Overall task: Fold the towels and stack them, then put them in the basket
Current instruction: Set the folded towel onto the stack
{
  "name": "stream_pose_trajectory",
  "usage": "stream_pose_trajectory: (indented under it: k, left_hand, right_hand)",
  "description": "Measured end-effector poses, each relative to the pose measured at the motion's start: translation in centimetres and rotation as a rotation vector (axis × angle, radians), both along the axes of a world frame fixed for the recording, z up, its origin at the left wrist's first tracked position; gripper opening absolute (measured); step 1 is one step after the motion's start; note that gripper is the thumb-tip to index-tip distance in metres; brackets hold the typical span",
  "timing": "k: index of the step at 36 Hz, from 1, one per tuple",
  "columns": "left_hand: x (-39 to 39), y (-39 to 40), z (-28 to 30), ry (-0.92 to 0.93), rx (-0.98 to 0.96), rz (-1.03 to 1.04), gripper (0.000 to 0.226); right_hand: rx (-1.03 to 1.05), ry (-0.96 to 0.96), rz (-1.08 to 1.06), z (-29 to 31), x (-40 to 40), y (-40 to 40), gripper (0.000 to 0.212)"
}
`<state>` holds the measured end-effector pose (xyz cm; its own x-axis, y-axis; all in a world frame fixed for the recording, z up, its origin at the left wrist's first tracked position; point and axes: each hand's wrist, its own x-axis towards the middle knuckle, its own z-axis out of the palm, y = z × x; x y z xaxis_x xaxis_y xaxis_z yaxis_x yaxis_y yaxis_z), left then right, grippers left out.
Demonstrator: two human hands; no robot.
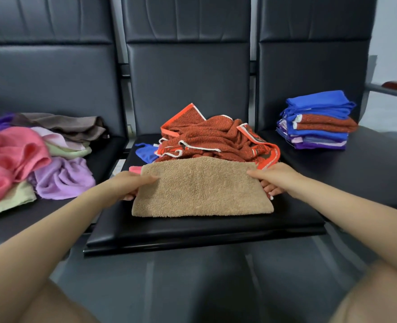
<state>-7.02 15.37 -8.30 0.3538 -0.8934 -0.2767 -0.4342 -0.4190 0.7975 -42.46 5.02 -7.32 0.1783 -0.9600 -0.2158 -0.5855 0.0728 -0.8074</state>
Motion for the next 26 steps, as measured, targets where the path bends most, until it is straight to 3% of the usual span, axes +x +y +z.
stream_pose_trajectory:
  k: [2, 5, 8, 10, 13, 15, 18, 26]
  left_hand:
    - [-0.3, 0.5, -0.1, 0.019, -0.026, -0.029, 0.036]
    - [-1.7, 0.9, 0.0, 0.12, -0.174, -0.013, 0.012]
    - [-3.2, 0.7, 0.0, 0.174, -0.341, 0.068, 0.008]
    - [-4.3, 0.6, 0.2, 0.163, -0.41, 0.12, 0.01]
    - [-5.8, 0.4, 0.4, 0.065, -0.483, 0.154, 0.015]
    - [-6.6, 0.0, 0.2, 0.073, -0.475, 0.156, 0.015]
    - [-7.6, -0.5, -0.2, 0.117, -0.382, 0.177, 0.034]
    - [-7.4, -1.3, -0.1, 0.171, -0.287, 0.181, 0.041]
  right_hand:
    - [0.077, 0.0, 0.029, 0.3, 0.2, 0.8, 0.027]
    - [0.095, 0.073, 0.073, 0.4, 0.4, 1.5, 0.018]
    - [0.121, -0.107, 0.095, 0.9, 0.4, 2.0, 0.016]
    - [0.011, -0.148, 0.084, 1.5, 0.2, 2.1, 0.013]
    - [-0.263, -0.052, -0.019, 2.6, -0.2, 1.7, 0.017]
    - [-0.349, -0.071, -0.083, 3.3, -0.6, 1.6, 0.024]
    - [-0.44, -0.018, -0.12, 3.9, -1.2, 1.8, 0.028]
    - [-0.42, -0.182, 0.001, 5.1, 2.1, 3.8, 0.022]
